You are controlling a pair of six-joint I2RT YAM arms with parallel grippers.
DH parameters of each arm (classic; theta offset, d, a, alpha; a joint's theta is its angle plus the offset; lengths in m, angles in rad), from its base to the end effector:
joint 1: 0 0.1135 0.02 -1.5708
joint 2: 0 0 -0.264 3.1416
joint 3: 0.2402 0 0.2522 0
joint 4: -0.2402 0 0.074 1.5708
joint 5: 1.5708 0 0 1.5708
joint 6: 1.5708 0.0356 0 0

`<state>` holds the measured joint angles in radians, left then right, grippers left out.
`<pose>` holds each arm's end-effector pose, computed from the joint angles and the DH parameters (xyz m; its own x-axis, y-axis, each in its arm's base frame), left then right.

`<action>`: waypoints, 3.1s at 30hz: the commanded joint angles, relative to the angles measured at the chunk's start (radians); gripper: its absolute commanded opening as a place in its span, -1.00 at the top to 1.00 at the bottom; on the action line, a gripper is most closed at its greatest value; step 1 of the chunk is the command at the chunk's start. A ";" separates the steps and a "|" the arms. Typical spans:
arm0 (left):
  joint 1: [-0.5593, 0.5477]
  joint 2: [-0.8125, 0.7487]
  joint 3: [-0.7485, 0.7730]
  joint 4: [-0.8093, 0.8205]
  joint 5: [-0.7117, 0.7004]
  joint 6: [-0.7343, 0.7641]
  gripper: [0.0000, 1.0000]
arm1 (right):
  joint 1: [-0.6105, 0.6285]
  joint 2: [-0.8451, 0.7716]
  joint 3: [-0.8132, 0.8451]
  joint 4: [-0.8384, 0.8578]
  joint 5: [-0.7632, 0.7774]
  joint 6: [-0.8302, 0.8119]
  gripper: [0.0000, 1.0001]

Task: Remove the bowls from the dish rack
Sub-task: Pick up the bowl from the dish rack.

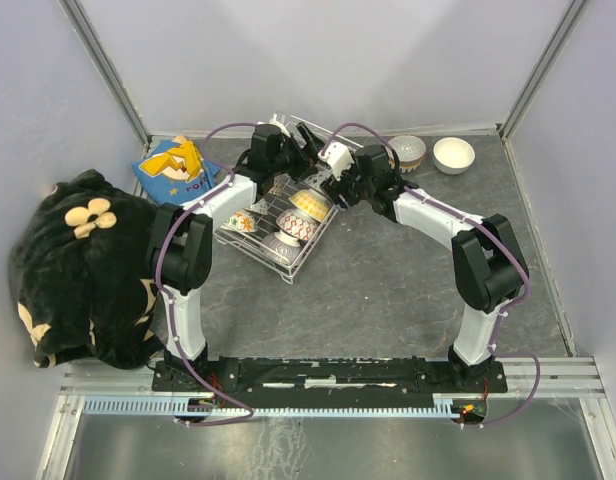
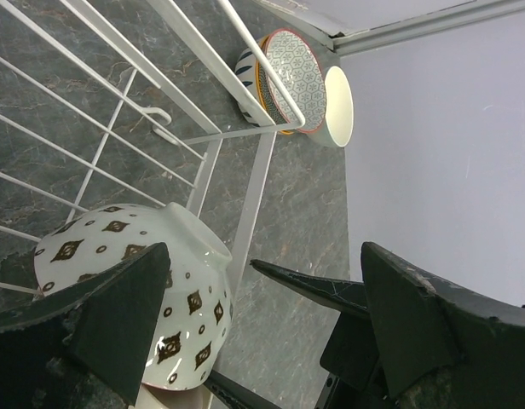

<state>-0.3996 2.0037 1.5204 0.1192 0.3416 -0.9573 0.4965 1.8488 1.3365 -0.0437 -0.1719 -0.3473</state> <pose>0.4339 -0.1962 0.2541 -0.7244 -0.5304 -0.4404 0.1089 0.5429 -0.8327 0.3734 0.2092 0.2420 -0.2331 -0.5077 -0.8294 -0.7194 0.6639 -0.2042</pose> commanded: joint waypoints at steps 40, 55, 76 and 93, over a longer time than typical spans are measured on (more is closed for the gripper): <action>-0.007 0.135 0.159 0.019 0.046 -0.072 -0.99 | -0.001 0.046 0.094 0.139 0.161 0.063 -0.18; -0.008 0.154 0.180 0.021 0.045 -0.083 -0.99 | 0.000 0.098 0.170 0.104 0.173 0.087 0.02; -0.010 0.189 0.209 0.023 0.048 -0.095 -0.99 | -0.004 0.140 0.209 0.069 0.219 0.101 0.26; -0.015 0.221 0.241 0.023 0.045 -0.104 -0.99 | -0.011 0.184 0.230 0.070 0.234 0.119 0.53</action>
<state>-0.3893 2.2086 1.7283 0.1642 0.3416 -0.9916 0.4839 2.0300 1.5238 0.0078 0.0578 -0.2489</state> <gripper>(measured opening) 0.993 0.253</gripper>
